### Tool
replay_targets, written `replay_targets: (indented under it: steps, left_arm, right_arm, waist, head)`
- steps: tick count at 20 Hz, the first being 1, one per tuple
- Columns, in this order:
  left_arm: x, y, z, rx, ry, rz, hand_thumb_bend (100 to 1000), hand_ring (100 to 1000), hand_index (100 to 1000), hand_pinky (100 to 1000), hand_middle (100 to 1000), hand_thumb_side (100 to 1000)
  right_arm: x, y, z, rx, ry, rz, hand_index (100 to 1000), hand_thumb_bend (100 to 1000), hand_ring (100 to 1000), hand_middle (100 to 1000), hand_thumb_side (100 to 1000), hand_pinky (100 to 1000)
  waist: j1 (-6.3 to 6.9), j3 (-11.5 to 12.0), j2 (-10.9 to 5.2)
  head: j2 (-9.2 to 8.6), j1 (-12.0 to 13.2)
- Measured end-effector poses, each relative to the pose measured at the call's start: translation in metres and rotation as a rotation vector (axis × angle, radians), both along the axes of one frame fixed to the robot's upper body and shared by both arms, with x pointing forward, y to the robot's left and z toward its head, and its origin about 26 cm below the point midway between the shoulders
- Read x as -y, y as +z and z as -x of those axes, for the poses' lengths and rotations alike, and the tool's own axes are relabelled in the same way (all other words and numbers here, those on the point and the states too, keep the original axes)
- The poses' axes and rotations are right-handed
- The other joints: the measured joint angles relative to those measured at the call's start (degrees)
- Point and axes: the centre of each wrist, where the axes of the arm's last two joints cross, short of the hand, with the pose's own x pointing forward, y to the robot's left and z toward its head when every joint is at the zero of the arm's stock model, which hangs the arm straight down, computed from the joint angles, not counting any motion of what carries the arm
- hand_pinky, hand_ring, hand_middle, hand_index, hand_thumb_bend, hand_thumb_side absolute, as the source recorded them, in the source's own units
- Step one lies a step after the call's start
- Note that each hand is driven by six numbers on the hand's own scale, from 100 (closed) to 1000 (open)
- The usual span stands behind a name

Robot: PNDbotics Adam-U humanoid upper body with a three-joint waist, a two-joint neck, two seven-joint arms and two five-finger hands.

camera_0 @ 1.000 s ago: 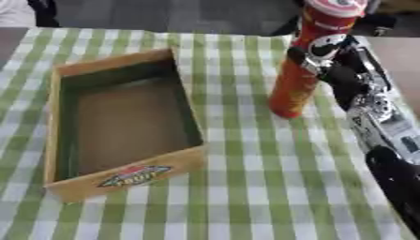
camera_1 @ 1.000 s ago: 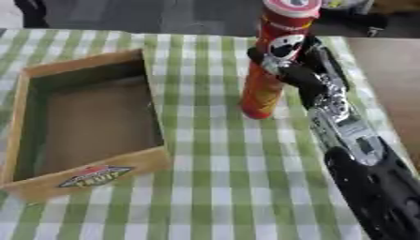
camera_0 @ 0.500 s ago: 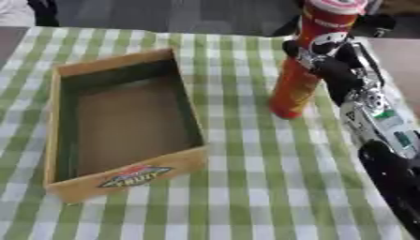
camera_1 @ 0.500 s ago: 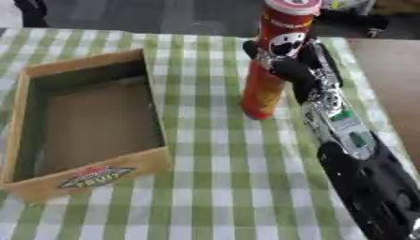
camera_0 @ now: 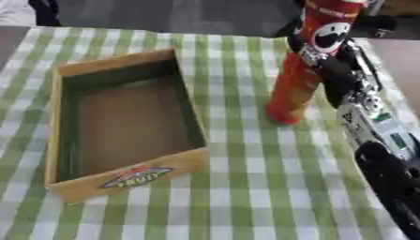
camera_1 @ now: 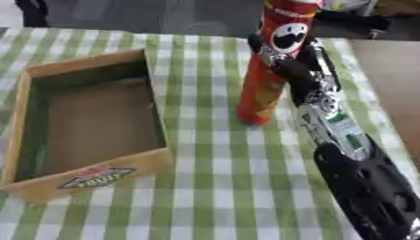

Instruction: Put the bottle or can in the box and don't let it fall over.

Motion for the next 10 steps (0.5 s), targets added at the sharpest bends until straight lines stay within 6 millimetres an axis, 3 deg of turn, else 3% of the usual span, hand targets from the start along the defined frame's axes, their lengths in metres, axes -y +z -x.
replay_targets:
  steps: [3,10]
  left_arm:
    - [0.0,0.0,0.0,-0.001,-0.001,-0.001,211,907,829,889,788,636]
    - [0.0,0.0001,0.0001,-0.002,-0.002,0.001,206,906,827,889,785,639]
  right_arm:
    - [-0.0021,-0.0004,-0.0003,0.023,0.025,-0.028,501,186,402,435,100,405]
    - [-0.0022,-0.0027,0.0009,0.061,0.065,-0.05,468,179,366,399,100,365]
  waist:
    - [-0.1,0.04,0.02]
    - [-0.11,0.05,0.02]
  head:
    - [0.0,0.0]
    - [0.0,0.17]
